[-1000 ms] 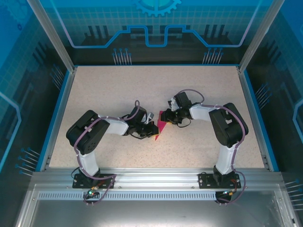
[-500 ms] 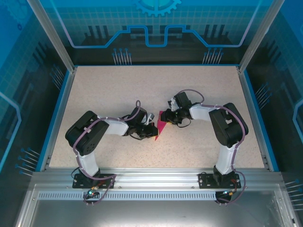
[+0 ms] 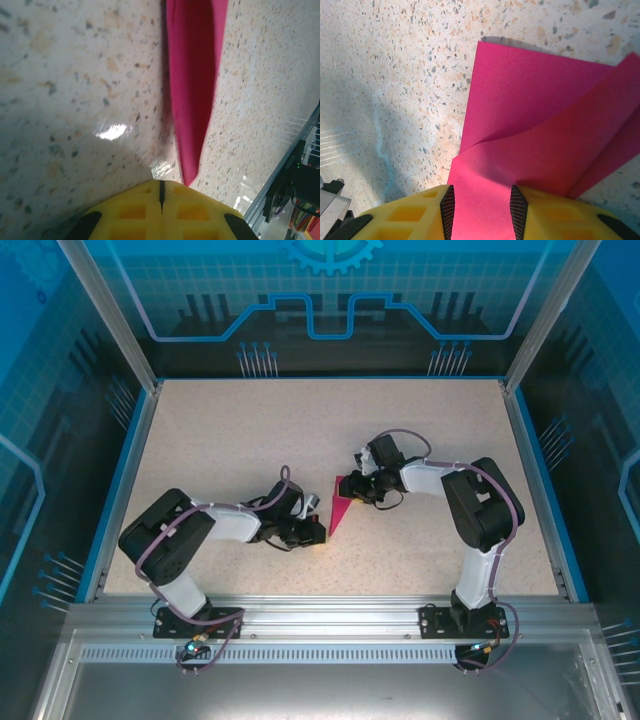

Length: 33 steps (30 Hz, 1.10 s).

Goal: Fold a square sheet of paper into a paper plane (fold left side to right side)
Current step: Fold the wing for the fifth time at the center of the table.

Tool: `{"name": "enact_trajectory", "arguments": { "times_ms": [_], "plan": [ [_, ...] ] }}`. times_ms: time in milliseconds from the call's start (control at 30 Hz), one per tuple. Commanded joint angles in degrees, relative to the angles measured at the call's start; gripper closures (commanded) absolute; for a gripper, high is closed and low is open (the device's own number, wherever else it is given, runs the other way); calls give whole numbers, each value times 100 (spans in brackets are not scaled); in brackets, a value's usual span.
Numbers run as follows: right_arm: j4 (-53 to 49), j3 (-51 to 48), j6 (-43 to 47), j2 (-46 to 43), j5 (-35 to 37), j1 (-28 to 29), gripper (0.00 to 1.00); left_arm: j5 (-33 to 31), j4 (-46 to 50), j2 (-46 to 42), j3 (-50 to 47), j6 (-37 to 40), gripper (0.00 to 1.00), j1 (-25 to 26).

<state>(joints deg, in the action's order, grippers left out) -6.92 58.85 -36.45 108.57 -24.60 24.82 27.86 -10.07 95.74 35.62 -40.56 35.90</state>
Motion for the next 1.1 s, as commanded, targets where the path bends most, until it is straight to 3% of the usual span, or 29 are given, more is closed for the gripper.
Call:
{"name": "enact_trajectory", "arguments": {
  "times_ms": [0, 267, 633, 800, 1067],
  "plan": [
    [-422, -51, 6, 140, 202, 17, 61, 80, 641, -296, 54, -36, 95, 25],
    [-398, -62, 5, 121, 184, 14, 62, 332, 680, -460, 778, -25, 93, -23],
    [-389, -68, -4, 103, 168, 14, 61, 236, 548, 822, 1470, 205, 85, -31],
    [-372, -61, 6, 51, 115, 13, 61, -66, 441, 929, 1195, 113, 87, -114],
    [-383, 63, 4, -259, -204, -55, 62, 324, -292, 1087, 592, -272, 90, -165]
  ]
}}
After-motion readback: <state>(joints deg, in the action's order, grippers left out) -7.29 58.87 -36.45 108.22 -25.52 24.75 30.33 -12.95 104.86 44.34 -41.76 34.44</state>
